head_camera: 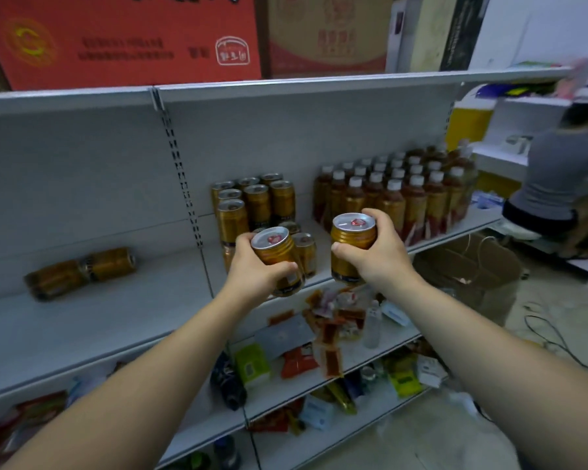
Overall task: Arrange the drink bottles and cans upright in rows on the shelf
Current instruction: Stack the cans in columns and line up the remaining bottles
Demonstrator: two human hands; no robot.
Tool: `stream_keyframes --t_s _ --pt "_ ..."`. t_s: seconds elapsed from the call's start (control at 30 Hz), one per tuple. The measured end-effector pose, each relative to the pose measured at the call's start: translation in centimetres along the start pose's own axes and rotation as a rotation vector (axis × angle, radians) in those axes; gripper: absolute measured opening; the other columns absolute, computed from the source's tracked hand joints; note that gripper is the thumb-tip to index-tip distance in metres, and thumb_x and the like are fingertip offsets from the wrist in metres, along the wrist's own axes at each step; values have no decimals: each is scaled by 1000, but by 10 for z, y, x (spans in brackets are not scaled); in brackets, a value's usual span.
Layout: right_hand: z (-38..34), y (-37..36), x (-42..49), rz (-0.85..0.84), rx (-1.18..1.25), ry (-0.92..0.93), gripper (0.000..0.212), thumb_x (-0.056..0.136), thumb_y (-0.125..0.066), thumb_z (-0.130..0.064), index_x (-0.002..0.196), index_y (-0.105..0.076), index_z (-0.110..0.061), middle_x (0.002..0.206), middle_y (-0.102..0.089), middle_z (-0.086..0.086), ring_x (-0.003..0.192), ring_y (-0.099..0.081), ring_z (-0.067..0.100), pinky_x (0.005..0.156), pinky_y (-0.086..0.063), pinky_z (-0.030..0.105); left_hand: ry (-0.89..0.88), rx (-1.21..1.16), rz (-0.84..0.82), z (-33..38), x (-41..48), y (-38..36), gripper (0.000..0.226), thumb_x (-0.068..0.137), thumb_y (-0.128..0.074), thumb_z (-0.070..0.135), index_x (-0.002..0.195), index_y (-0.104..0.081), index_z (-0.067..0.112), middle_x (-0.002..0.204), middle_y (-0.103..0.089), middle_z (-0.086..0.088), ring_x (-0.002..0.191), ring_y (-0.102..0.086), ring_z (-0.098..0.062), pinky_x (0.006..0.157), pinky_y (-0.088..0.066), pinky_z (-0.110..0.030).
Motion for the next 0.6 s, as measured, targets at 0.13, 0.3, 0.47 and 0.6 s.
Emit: stream_keyframes --t_s 0.13,0.3,0.47,0.6 --pt "9 -8 28 -34 7 -7 79 66 -81 -40 132 -38 -36 104 -49 -24 90 -51 -1 67 -36 14 -37 36 21 11 20 5 90 60 -86 26 130 -29 29 109 -49 8 91 -56 -7 66 -48 -21" --pt "23 -42 79 -103 32 -18 80 65 -83 -46 131 -41 -30 111 -55 -12 100 -55 10 75 -43 21 -135 219 3 21 65 23 73 61 -83 40 122 -44 32 99 -55 19 88 -57 -3 68 -47 -20" --pt "33 -78 131 -125 37 -12 69 66 -83 -43 123 -45 -31 104 -57 -19 96 -57 6 71 -43 18 -229 356 -22 28 125 34 61 53 -84 35 106 -56 26 98 -62 9 89 -62 -9 62 -45 -22" --pt "39 -99 162 -159 2 -6 66 66 -83 -40 117 -41 -38 99 -53 -23 92 -54 3 74 -43 19 -199 490 -62 22 160 31 78 48 -81 51 119 -54 31 115 -61 12 104 -57 -10 78 -47 -28"
Point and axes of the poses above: each hand's wrist, its own x-axis towards the middle knuckle, its own y-axis out of the back of the hand, z = x × y, the point moved 4 cm from there along x, towards the middle knuckle
